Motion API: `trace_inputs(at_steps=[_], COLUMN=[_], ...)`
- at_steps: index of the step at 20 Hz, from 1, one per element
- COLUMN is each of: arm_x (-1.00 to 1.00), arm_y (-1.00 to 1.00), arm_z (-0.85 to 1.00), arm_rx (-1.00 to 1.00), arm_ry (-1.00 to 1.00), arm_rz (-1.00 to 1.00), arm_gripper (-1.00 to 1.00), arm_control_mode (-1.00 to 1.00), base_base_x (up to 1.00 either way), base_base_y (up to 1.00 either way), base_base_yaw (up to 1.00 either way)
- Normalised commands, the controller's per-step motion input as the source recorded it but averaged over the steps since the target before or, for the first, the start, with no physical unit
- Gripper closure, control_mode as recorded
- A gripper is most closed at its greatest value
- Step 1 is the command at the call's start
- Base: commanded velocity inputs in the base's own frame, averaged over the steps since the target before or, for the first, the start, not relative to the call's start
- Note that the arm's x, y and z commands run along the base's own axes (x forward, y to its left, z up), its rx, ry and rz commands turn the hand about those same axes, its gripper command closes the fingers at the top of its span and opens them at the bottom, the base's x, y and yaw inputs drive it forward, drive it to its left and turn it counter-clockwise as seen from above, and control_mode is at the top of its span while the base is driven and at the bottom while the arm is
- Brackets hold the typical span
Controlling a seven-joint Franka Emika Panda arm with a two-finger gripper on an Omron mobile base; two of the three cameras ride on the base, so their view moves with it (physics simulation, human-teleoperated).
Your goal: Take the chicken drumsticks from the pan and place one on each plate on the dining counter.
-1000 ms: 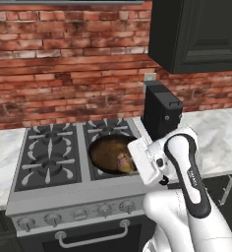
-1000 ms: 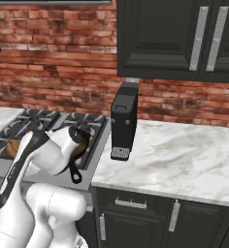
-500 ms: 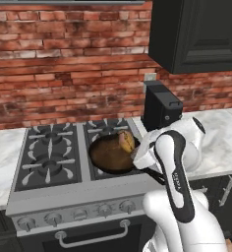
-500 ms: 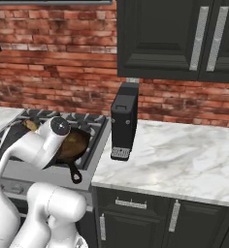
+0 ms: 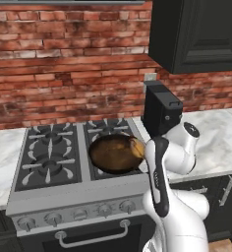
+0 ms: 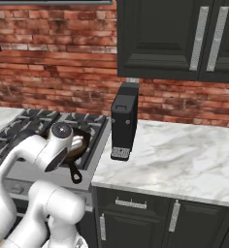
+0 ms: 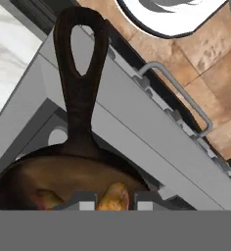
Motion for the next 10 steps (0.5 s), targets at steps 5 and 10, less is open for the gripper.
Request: trace_inputs(at_steps=[5,10], arm_x=[-0.03,0.0], arm_y=[0.05,0.17], arm_z=[-0.13,0.0], arm_rx=[0.0,-0.03], arm_ry=[-0.02,-0.03], arm_rz=[-0.49,-0.3], arm_gripper=[1.0,1.0], arm_control_mode=[-1.0,-1.0], base_base_x=[0.0,0.0], base_base_y=[0.0,0.0], base_base_yaw=[0.0,0.0])
